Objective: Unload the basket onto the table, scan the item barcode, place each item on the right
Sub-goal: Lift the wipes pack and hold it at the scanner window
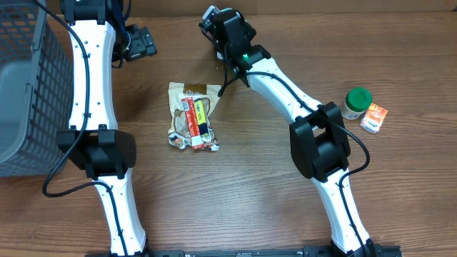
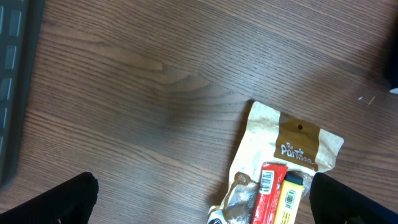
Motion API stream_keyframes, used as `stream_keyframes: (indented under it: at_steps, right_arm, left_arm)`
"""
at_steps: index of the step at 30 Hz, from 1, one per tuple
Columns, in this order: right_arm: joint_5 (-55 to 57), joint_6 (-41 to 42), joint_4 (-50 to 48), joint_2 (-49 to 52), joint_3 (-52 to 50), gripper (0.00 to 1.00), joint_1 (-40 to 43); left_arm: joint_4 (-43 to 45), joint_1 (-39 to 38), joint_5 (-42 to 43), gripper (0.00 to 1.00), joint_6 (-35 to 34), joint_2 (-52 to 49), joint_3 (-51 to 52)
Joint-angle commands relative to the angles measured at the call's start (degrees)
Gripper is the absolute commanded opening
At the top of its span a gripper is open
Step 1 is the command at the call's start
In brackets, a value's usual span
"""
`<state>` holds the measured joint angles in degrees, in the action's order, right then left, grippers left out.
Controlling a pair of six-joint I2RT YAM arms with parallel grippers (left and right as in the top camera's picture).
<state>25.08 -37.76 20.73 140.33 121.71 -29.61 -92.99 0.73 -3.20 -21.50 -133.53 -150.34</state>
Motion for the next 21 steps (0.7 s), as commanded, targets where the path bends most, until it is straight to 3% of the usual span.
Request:
stream_keyframes:
  at_steps: [1,21]
  right_arm:
    - [-1.09,0.22,1.79,-1.05,0.94,0.04,-0.39]
    - [-2.19,1.73,4.66,-2.78,0.94,0.04,-2.54]
  left_arm:
    - [0.24,-0.39,0.24,1.00,-0.81,-0.28,0.13]
    - [0.24,-0.39,0.24,1.00,-0.81,-0.28,0.13]
